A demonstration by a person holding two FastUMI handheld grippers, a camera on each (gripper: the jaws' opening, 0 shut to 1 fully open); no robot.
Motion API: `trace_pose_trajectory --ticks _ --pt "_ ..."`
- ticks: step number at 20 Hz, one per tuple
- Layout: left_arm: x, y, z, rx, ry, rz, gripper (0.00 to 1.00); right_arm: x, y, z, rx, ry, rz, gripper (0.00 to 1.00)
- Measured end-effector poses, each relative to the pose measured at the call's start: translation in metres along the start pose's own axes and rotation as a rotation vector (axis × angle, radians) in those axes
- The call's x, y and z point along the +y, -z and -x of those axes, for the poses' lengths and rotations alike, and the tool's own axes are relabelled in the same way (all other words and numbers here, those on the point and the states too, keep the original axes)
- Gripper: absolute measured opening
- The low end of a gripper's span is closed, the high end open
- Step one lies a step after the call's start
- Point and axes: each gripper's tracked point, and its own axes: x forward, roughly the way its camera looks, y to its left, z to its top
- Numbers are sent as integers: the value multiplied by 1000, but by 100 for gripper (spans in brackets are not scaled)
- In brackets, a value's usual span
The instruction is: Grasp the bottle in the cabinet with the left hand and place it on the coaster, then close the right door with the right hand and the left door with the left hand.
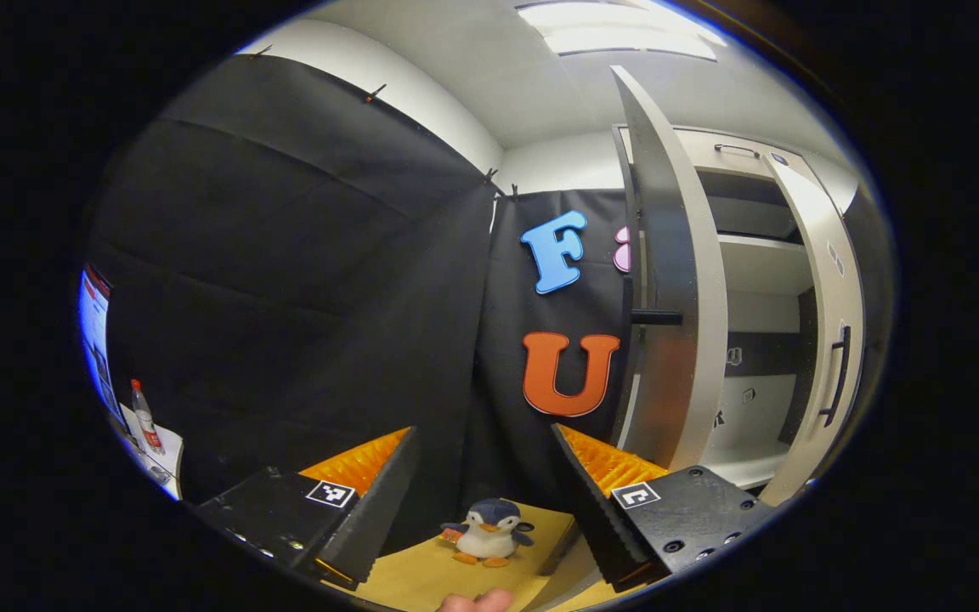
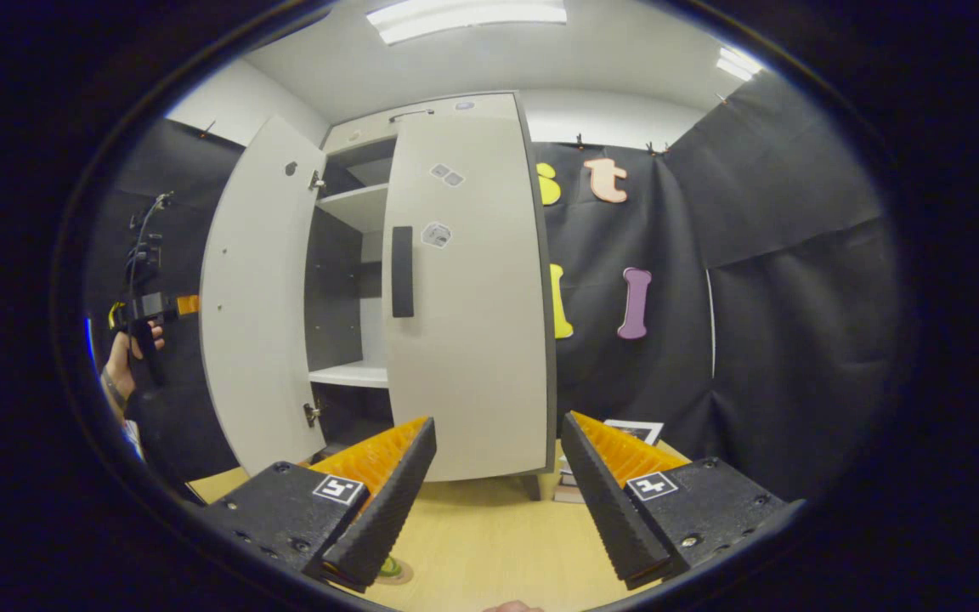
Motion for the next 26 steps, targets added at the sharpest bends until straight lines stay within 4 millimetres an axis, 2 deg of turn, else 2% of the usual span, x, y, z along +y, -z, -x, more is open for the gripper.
trace_pose_trajectory --ticks 1,2,3,4,6,7,8,10,12,13,14,15,16,17,20,21,22,23,26 --pt "-6 1 3 5 17 10 94 1 -1 0 0 -5 4 94" --pt "-14 1 6 15 44 24 99 1 -1 -1 0 -9 8 98" --pt "-23 2 9 23 68 41 89 1 -3 -1 -2 -13 12 98" --pt "-33 2 10 32 95 52 93 0 -5 -1 -7 -13 14 98" --pt "-47 4 15 41 130 60 93 -2 -9 0 -17 -9 16 98" --pt "-52 4 17 41 135 62 100 -3 -9 -1 -21 -4 17 98" --pt "-58 4 20 36 140 56 93 -5 -10 0 -23 2 16 98" --pt "-72 5 24 25 151 50 93 -6 -11 3 -28 8 7 98" --pt "-97 6 29 26 215 24 93 -6 -12 3 -34 9 8 98" --pt "-113 7 29 31 268 -1 99 -5 -13 3 -35 11 14 98" --pt "-129 8 30 38 321 -21 94 -6 -14 3 -38 14 18 98" --pt "-143 10 35 43 365 -32 94 -6 -14 4 -40 18 17 98" --pt "-152 11 37 44 395 -42 99 -7 -14 4 -44 22 14 98" --pt "-159 12 40 42 415 -55 95 -8 -14 6 -47 28 9 98" --pt "-179 17 48 43 478 -73 95 -11 -10 8 -39 42 -6 98" --pt "-184 19 52 49 497 -71 90 -13 -8 9 -36 46 -8 98" --pt "-191 22 57 55 515 -65 99 -14 -8 10 -35 50 -8 98" --pt "-196 25 63 58 532 -56 95 -15 -7 9 -35 55 -7 98" --pt "-209 34 81 63 569 -10 94 -20 -6 8 -31 63 -8 98"
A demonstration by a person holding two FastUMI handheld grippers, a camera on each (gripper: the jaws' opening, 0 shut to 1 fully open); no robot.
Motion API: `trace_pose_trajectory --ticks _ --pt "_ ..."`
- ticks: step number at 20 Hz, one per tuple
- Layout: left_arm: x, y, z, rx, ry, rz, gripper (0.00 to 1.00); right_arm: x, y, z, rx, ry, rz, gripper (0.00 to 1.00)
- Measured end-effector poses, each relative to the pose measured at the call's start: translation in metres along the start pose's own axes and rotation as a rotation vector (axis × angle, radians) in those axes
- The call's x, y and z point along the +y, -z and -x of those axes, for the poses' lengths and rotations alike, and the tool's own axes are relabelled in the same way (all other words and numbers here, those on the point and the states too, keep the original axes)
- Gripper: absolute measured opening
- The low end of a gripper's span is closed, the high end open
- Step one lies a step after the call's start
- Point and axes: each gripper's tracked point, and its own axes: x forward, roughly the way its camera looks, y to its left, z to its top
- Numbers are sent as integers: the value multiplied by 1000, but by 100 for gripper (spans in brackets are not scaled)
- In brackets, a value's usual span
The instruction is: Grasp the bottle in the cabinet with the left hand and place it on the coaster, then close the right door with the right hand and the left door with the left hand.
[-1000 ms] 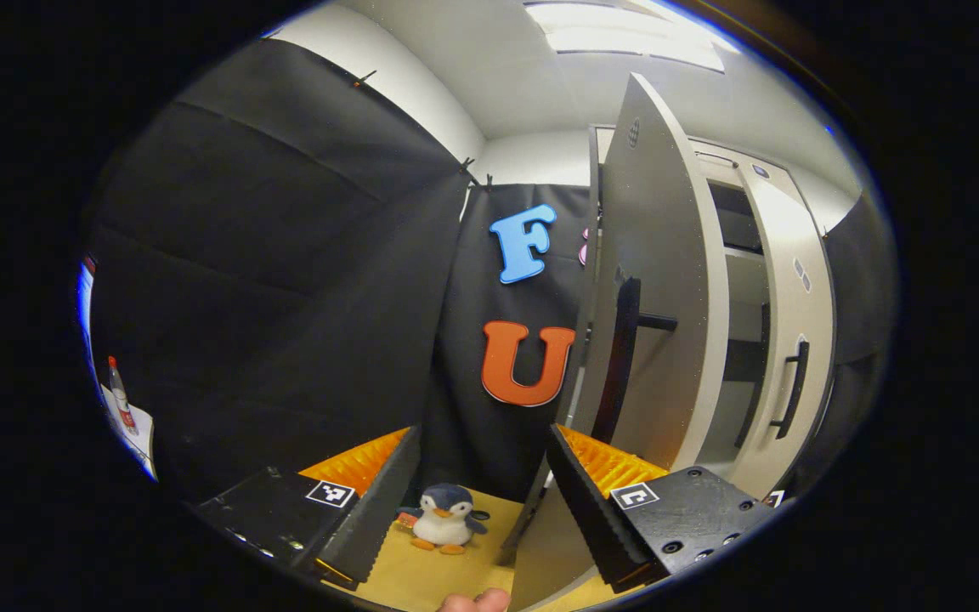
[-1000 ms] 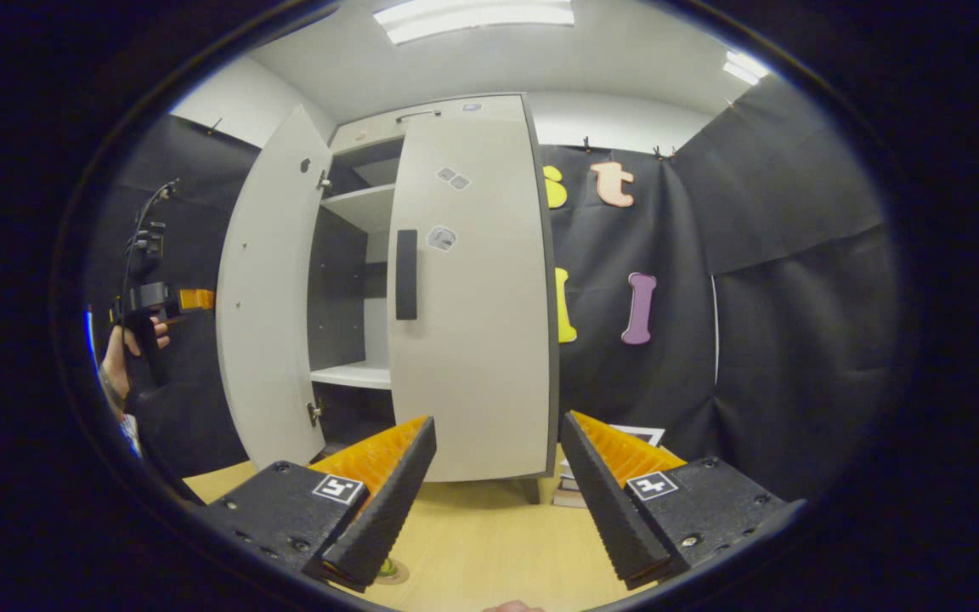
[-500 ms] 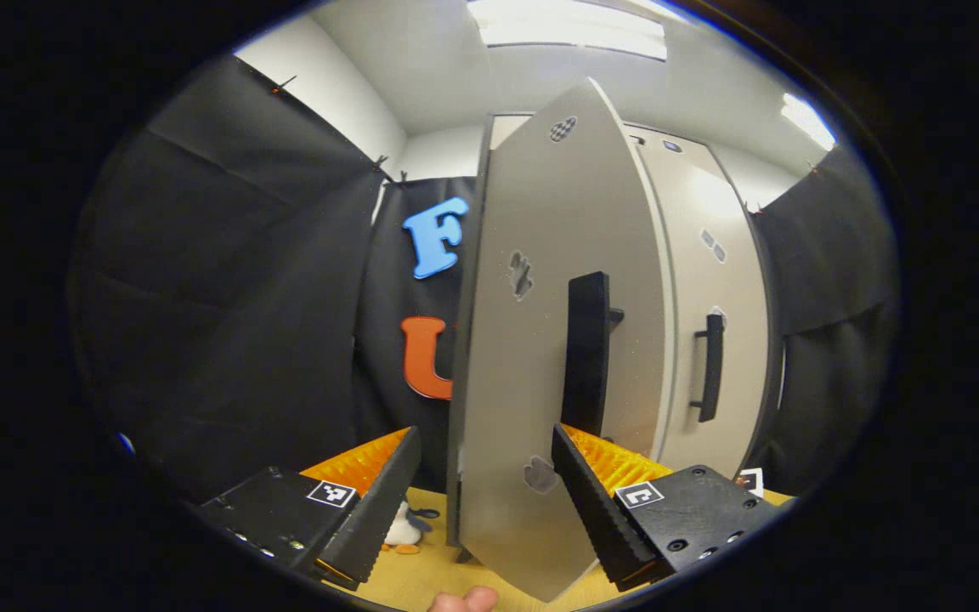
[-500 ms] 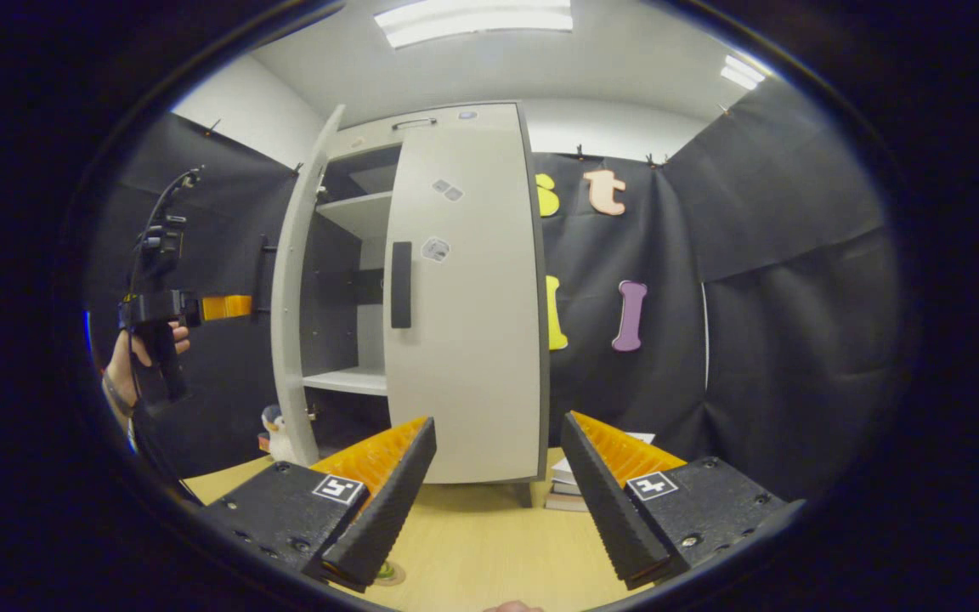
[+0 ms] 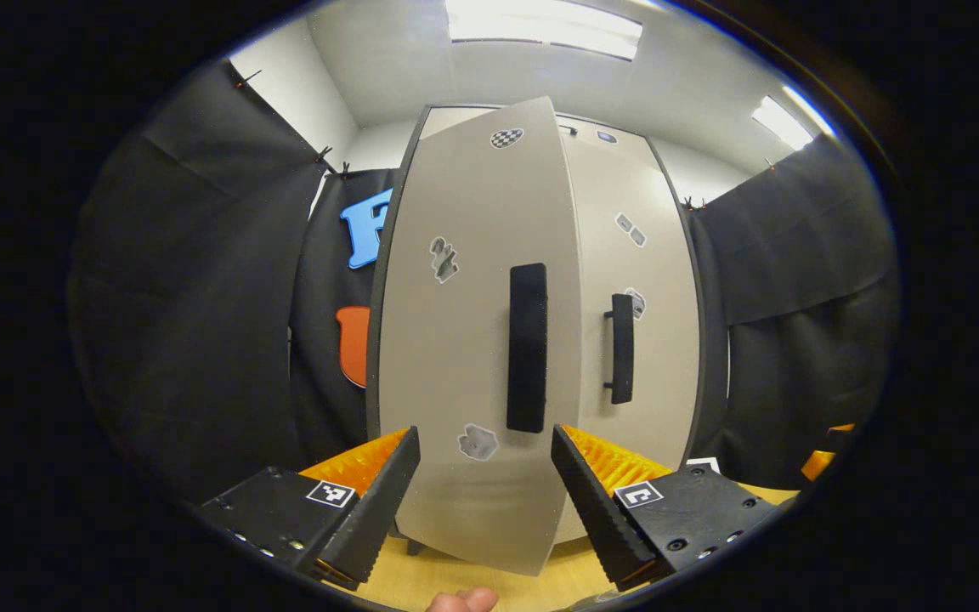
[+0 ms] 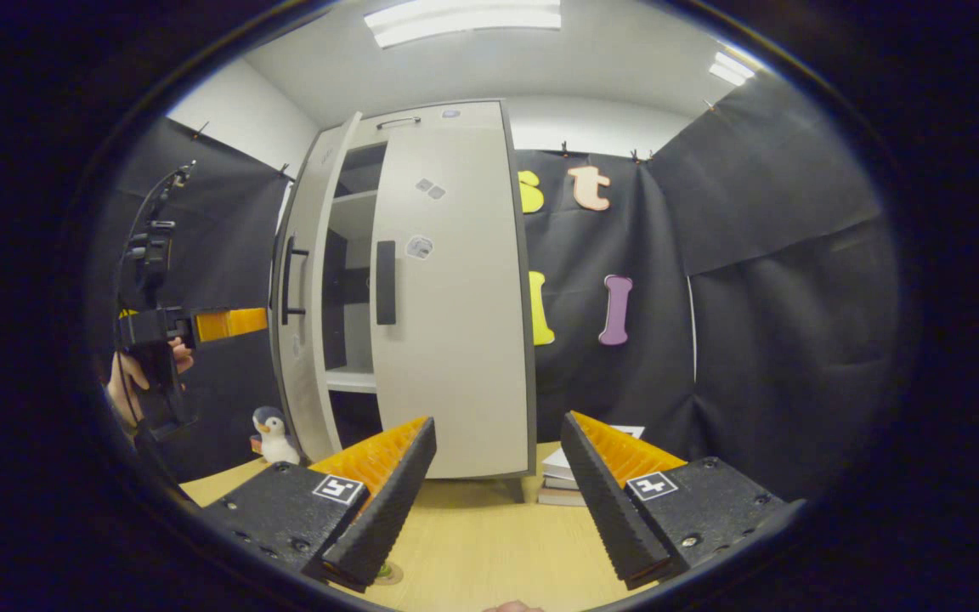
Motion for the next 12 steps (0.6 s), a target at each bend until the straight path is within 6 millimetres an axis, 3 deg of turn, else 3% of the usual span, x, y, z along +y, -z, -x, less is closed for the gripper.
trace_pose_trajectory --ticks 2,5,6,9,12 --pt "-12 9 10 -7 21 32 95 1 3 -4 12 -4 -6 94" --pt "-28 23 23 -22 43 66 95 8 4 -12 19 -29 -5 98" --pt "-33 28 26 -28 53 72 99 10 3 -15 18 -40 3 98" --pt "-41 50 37 -3 40 105 95 8 -4 -23 4 -51 23 94" --pt "-33 70 55 9 -25 107 100 5 -12 -23 -16 -51 14 98"
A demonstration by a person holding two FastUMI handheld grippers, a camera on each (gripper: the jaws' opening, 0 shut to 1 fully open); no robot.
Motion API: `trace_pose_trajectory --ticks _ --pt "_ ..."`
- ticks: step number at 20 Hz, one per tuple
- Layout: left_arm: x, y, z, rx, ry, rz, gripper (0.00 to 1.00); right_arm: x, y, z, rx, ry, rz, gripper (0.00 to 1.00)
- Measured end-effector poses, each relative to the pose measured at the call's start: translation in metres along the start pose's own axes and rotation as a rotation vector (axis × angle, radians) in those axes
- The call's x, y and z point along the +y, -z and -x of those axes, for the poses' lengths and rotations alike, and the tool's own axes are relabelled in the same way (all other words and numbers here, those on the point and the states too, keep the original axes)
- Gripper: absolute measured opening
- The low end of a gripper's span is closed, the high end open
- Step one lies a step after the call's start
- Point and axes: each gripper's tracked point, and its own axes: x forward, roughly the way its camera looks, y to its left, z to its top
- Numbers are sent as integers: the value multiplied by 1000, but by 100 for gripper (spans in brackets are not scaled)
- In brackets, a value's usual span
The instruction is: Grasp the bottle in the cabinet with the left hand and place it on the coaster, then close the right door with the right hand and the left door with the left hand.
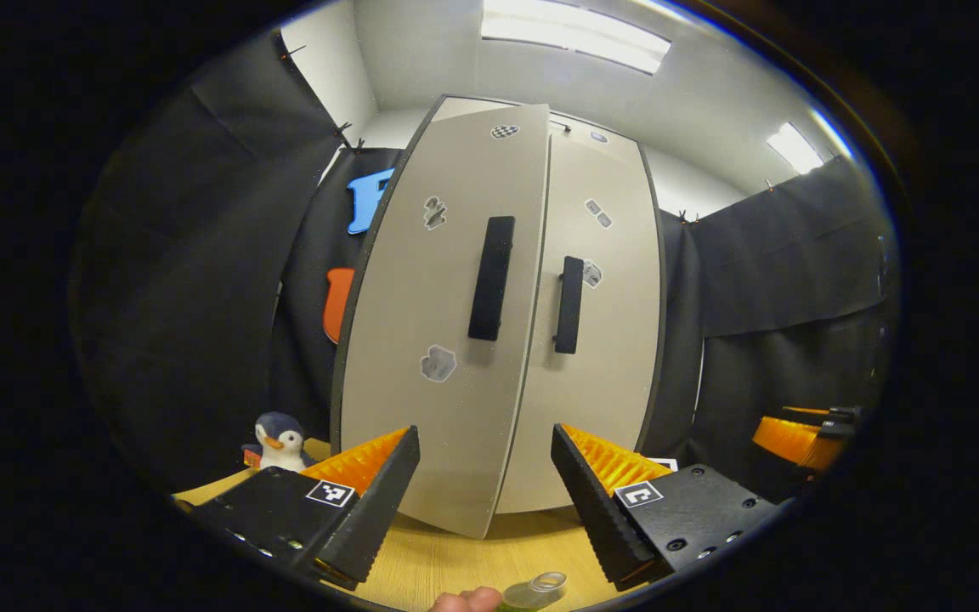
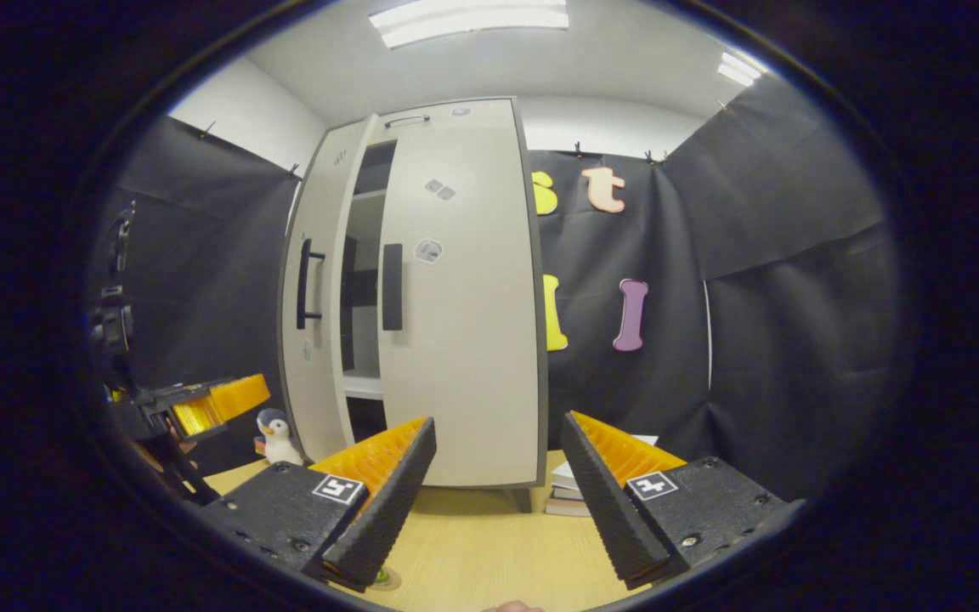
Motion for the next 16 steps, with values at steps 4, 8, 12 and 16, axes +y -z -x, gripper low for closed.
trace_pose_trajectory --ticks 4,8,12,16 --pt "11 15 24 7 -63 -35 100 -3 6 1 23 8 9 94" --pt "22 9 30 -16 -78 -50 95 -1 9 -3 48 7 12 94" --pt "25 3 29 -40 -93 -58 95 7 2 -4 34 -12 2 98" --pt "24 4 30 -32 -86 -60 99 10 4 -4 38 -13 12 98"
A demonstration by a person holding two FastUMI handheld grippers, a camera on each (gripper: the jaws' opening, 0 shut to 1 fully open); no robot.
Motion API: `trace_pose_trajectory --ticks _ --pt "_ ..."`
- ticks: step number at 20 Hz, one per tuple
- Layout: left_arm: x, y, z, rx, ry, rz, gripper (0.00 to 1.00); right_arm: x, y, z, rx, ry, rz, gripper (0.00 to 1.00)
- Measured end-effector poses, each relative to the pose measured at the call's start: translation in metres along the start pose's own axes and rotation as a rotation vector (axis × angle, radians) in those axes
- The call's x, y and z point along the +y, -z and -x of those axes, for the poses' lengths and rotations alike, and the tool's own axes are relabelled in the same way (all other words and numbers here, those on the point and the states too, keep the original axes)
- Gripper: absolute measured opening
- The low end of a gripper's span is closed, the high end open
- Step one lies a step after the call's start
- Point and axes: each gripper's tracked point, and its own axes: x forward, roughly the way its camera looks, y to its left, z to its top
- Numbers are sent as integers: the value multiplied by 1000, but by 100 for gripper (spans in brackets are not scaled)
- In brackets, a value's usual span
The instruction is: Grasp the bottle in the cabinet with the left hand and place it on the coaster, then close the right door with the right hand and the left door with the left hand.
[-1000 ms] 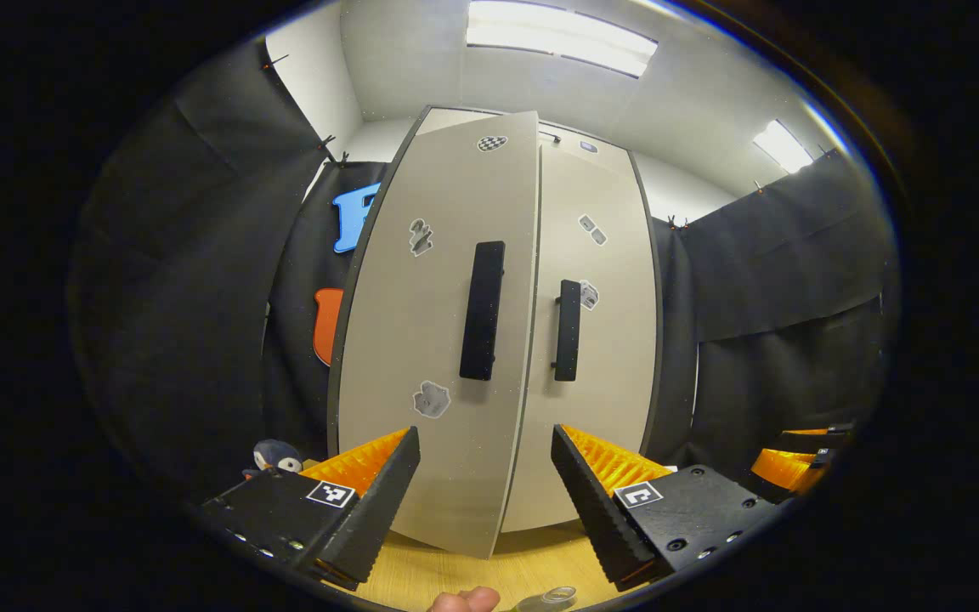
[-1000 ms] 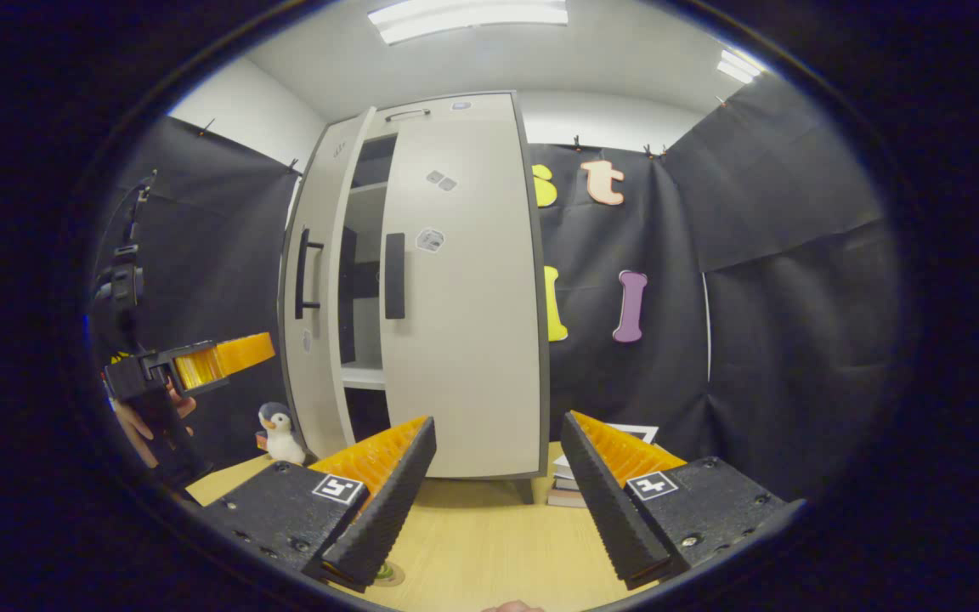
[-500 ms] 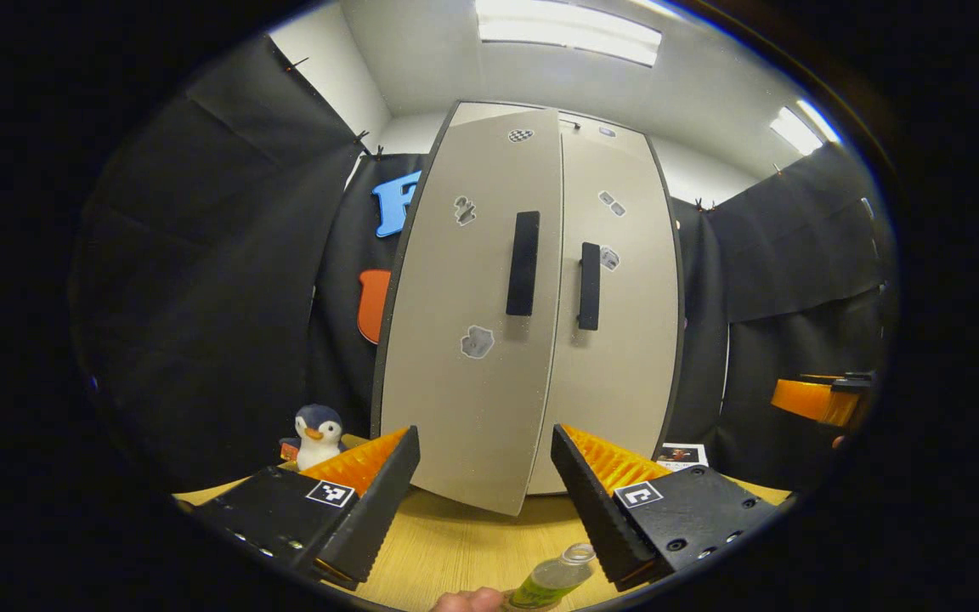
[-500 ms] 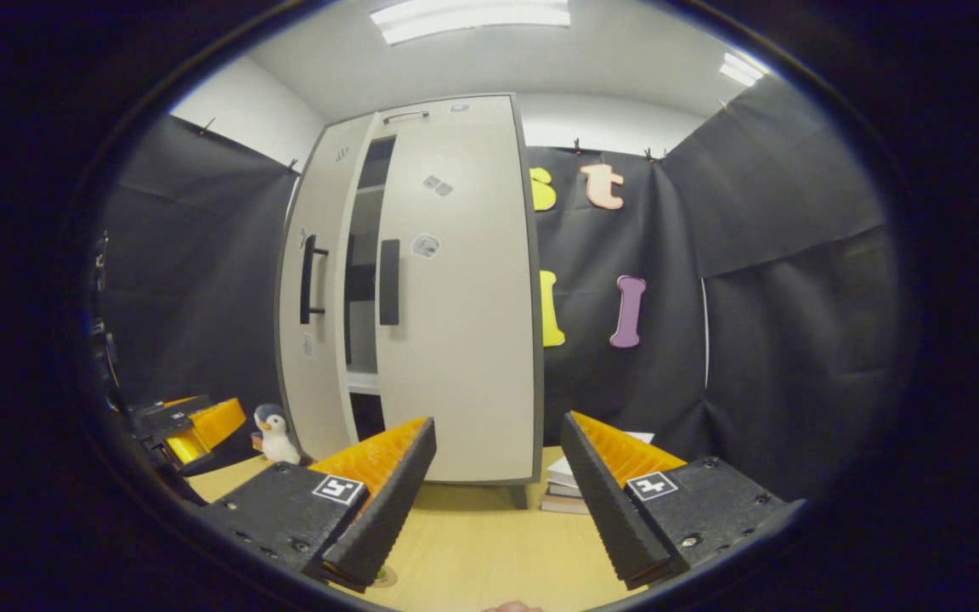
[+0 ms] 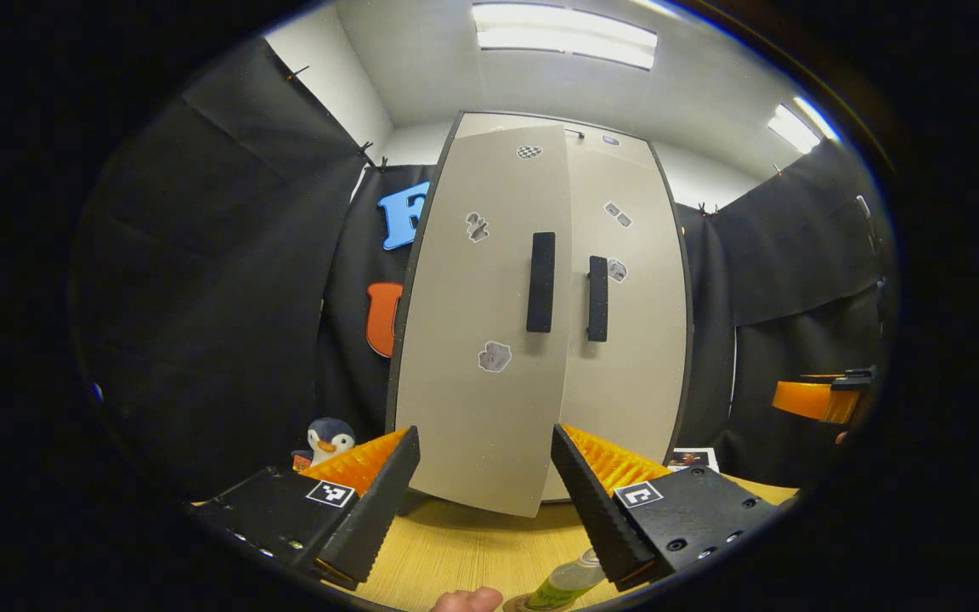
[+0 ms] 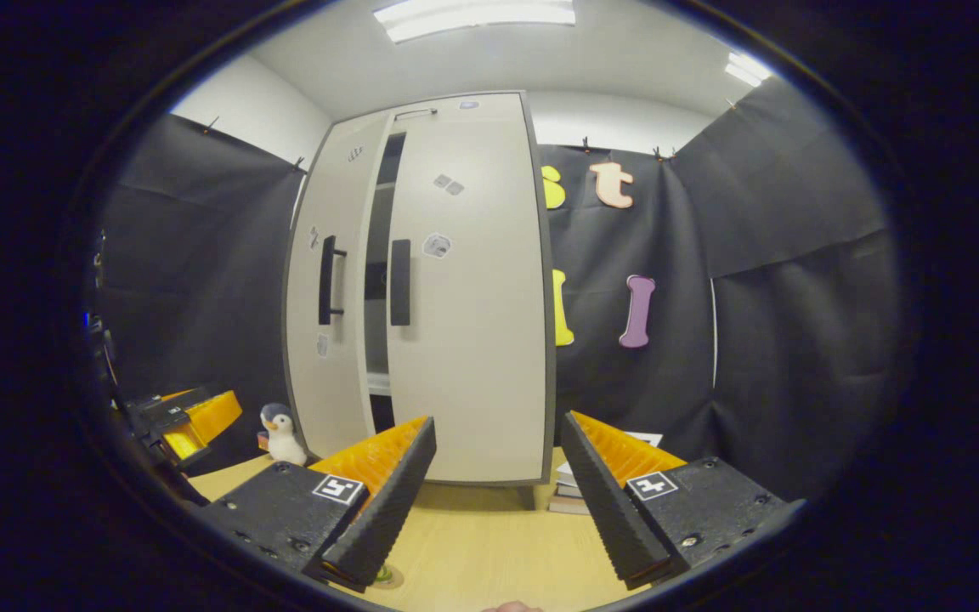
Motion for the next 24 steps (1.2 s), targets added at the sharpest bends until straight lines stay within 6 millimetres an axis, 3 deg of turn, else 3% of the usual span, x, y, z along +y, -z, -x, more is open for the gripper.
trace_pose_trajectory --ticks 1,2,3,4,5,6,9,12,13,14,15,18,19,22,24 --pt "0 0 0 0 3 2 95 0 1 0 3 1 -2 98" --pt "-2 2 0 5 6 5 99 1 3 0 9 2 -3 98" --pt "-3 4 0 13 7 9 95 0 5 0 15 5 -3 98" --pt "-3 6 0 20 10 10 100 0 6 0 19 8 -4 98" --pt "-3 7 0 25 10 8 95 0 7 0 21 9 -6 98" --pt "-1 8 -1 25 4 0 100 0 6 1 22 7 -9 98" --pt "1 6 -1 12 -5 -27 90 1 4 1 18 6 -4 94" --pt "-1 5 0 12 2 -21 99 3 9 -1 29 2 -6 98" --pt "0 6 0 12 -1 -20 95 4 9 -1 33 -1 -8 98" --pt "2 5 -1 6 -7 -20 99 4 8 -1 33 -1 -8 98" --pt "3 4 -1 4 -7 -20 95 3 7 -1 28 6 -7 94" --pt "-1 7 -1 11 1 -21 95 0 6 -2 20 18 -12 98" --pt "0 8 -2 13 3 -26 99 0 6 -4 20 17 -16 98" --pt "1 12 -5 23 -2 -36 95 -1 5 -5 21 21 -19 94" --pt "-1 12 -5 23 2 -29 95 -1 5 -5 21 21 -20 98"
